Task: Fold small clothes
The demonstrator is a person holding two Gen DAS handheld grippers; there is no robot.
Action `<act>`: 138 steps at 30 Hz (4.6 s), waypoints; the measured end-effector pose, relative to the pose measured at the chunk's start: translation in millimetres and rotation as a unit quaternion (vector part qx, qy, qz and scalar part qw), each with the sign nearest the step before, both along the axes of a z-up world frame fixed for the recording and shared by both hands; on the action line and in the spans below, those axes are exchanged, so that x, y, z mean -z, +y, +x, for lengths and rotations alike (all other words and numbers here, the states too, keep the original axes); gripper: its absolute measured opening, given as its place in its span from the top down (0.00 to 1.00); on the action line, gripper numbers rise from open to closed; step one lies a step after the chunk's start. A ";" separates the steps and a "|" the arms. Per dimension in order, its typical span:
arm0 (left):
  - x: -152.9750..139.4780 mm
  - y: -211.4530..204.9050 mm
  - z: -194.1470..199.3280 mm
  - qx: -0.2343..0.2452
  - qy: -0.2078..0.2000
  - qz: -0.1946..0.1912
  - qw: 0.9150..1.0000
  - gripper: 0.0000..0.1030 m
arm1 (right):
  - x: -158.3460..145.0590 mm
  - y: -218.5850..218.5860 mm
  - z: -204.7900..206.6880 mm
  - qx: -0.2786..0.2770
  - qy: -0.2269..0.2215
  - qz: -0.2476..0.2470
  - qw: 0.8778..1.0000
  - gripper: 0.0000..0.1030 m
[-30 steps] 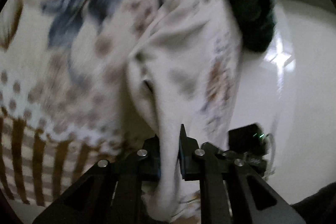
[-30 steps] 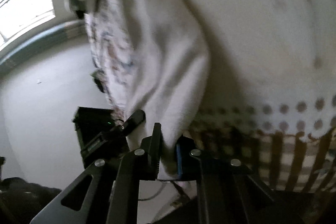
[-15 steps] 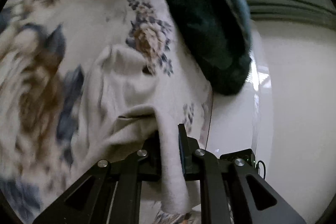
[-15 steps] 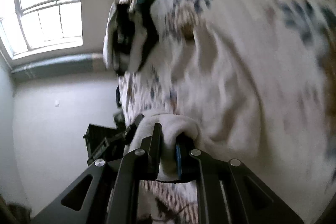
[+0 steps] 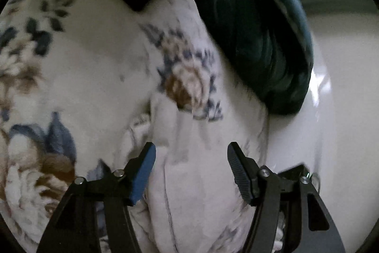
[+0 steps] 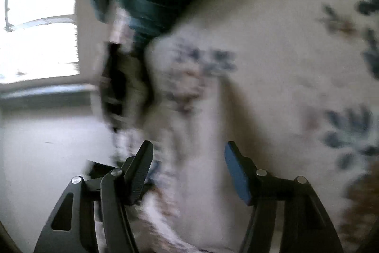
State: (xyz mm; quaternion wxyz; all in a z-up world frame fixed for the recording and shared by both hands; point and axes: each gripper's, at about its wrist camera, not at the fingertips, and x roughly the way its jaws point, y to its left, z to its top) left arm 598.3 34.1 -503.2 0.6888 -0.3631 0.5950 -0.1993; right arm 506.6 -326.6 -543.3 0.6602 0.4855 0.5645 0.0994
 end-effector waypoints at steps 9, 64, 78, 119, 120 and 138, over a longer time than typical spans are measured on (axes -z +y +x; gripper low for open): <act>5.9 -22.6 -19.1 0.026 -0.025 0.063 0.997 0.99 | 20.7 55.9 29.7 -0.123 -0.002 -0.019 0.992 0.90; 52.7 -1.6 -191.9 -0.298 0.061 -0.102 0.947 0.69 | 88.6 78.6 112.6 -0.249 0.024 0.014 0.968 0.32; 10.2 97.1 -123.4 -0.063 0.031 0.002 0.998 0.51 | 31.0 76.2 -46.5 -0.043 0.020 0.006 0.999 0.87; 27.9 142.3 -136.7 -0.187 0.029 0.025 0.982 0.50 | 16.9 166.4 105.8 -0.300 -0.039 -0.184 0.935 0.63; 26.5 141.9 -139.8 -0.189 0.027 0.020 0.981 0.50 | 16.3 159.1 103.5 -0.287 -0.034 -0.171 0.942 0.55; 21.5 138.6 -142.5 -0.191 0.036 0.027 0.981 0.61 | 22.7 150.7 102.6 -0.273 -0.003 -0.171 0.947 0.86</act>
